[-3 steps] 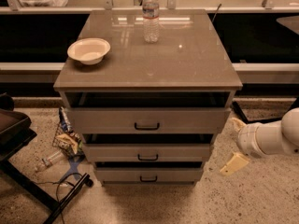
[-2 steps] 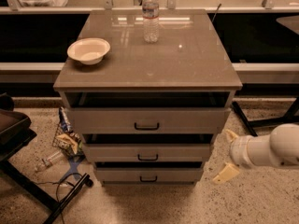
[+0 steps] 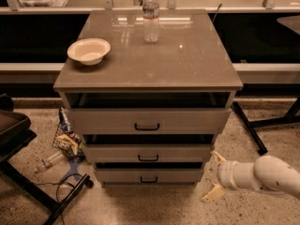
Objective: Open bottom drawer
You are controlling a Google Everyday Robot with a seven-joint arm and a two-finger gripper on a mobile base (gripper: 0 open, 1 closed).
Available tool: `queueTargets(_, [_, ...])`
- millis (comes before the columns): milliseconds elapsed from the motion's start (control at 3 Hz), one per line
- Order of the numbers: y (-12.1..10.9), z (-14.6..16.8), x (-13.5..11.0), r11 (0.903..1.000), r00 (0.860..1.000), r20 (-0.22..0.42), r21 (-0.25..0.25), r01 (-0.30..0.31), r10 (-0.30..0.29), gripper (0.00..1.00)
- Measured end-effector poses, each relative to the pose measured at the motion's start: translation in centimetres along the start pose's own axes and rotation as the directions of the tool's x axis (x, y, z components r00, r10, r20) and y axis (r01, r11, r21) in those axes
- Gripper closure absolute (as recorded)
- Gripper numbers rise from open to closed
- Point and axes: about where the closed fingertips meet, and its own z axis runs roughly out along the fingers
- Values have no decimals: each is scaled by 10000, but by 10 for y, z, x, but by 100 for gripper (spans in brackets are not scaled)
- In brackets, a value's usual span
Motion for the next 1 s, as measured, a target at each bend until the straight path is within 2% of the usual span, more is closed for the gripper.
queueTargets(333, [15,41,26,9995,9994,347,-327,-31,43,0])
queueTargets(667, [29,90,49,9963,9986,427,-819,-267,303,0])
queueTargets(1000, [29,89,48,9964,9987,427,-802,-257,292,0])
